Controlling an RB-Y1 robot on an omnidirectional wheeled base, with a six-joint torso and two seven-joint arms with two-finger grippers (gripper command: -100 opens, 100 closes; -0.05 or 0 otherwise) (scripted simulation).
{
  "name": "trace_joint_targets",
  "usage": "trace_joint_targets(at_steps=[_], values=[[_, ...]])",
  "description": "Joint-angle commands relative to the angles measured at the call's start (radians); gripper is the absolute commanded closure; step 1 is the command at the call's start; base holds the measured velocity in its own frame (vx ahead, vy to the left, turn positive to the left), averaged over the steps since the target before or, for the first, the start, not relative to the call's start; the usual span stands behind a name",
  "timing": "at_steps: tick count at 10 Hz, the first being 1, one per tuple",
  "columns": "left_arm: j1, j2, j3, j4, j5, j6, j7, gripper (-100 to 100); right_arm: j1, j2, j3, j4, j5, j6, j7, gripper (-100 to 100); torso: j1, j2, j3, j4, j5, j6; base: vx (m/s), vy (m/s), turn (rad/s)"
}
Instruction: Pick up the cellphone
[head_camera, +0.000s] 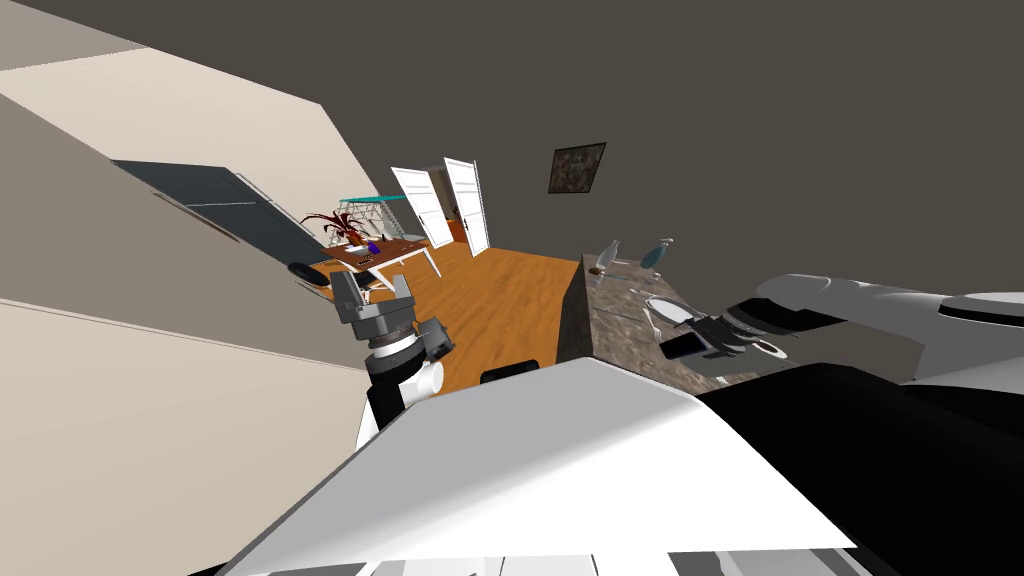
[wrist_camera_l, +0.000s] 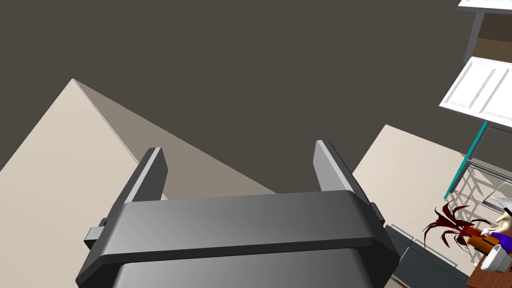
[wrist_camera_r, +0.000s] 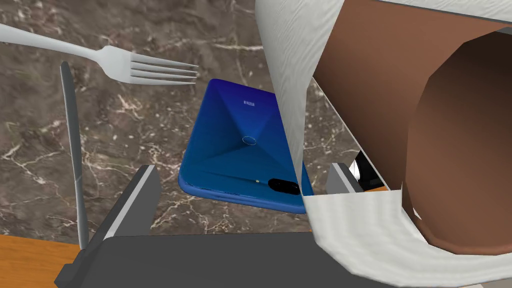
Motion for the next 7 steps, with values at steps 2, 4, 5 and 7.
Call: trace_joint_targets(at_steps=[2, 4, 5, 7], values=[[0.0, 0.0, 0.0, 0.0, 0.0, 0.0, 0.0, 0, -0.027, 0.043, -0.01, 0.074, 0.036, -0.021, 0.049, -100, 0.0, 0.0, 0.0, 0.0, 0.0, 0.0, 0.049, 0.021, -0.001], [0.0, 0.0, 0.0, 0.0, 0.0, 0.0, 0.0, 0, -0.038, 0.072, -0.02, 0.123, 0.058, -0.034, 0.083, -100, -0.001, 0.0, 0.0, 0.0, 0.0, 0.0, 0.04, 0.019, 0.002], [0.0, 0.0, 0.0, 0.0, 0.0, 0.0, 0.0, 0, -0.031, 0.062, -0.018, 0.108, 0.049, -0.03, 0.072, -100, -0.001, 0.001, 0.0, 0.0, 0.0, 0.0, 0.018, 0.008, -0.003], [0.0, 0.0, 0.0, 0.0, 0.0, 0.0, 0.0, 0, -0.028, 0.062, -0.019, 0.109, 0.049, -0.031, 0.075, 100, -0.002, 0.002, 0.001, 0.001, 0.0, -0.001, 0.001, 0.001, 0.0]])
